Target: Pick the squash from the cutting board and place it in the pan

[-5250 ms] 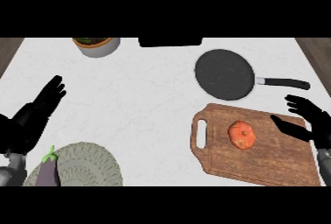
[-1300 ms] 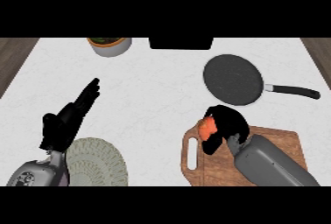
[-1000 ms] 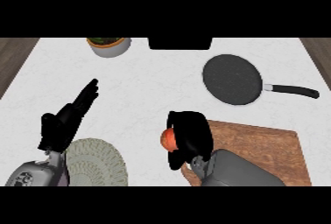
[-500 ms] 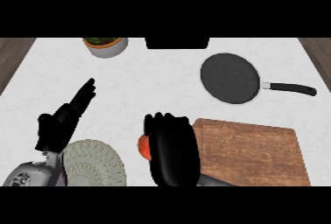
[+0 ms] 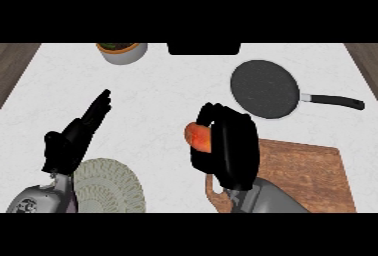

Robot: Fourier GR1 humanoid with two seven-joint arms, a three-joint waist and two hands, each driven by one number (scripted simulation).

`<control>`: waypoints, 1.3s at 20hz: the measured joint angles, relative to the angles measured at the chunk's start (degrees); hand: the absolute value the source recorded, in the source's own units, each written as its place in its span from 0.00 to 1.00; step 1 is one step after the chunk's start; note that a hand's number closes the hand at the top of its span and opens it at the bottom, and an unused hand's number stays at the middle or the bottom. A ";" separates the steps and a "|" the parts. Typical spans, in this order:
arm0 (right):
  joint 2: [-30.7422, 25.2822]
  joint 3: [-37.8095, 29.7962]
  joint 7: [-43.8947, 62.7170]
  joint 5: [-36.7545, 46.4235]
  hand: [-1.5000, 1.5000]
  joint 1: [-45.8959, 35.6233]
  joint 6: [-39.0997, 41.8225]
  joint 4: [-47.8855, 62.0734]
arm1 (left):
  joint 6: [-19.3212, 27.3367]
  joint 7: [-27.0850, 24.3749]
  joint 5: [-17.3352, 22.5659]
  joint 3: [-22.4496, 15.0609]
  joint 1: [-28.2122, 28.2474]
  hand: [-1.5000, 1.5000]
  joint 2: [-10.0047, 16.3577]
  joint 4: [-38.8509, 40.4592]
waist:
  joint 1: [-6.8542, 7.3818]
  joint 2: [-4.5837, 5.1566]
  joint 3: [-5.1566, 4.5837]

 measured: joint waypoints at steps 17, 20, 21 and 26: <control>-4.32 -25.93 -33.10 -12.82 1.00 -9.05 -20.11 39.48 | -3.07 -0.60 -0.79 1.91 -1.46 0.50 -1.39 1.69 | 1.04 0.29 0.01; -4.52 -29.72 -40.10 -15.85 1.00 -11.78 -22.13 47.29 | -3.56 -1.32 -1.16 2.54 -1.37 0.50 -1.47 2.38 | 1.07 0.30 0.01; -4.75 -31.08 -42.21 -16.84 1.00 -13.24 -22.42 49.94 | -3.47 -0.93 -1.39 2.28 -1.39 0.50 -1.85 2.00 | 1.15 0.33 0.02; -5.42 -36.64 -52.25 -20.18 1.00 -18.09 -25.33 62.44 | -3.48 0.35 -2.15 1.97 -1.43 0.50 -2.85 0.61 | 1.54 0.45 0.04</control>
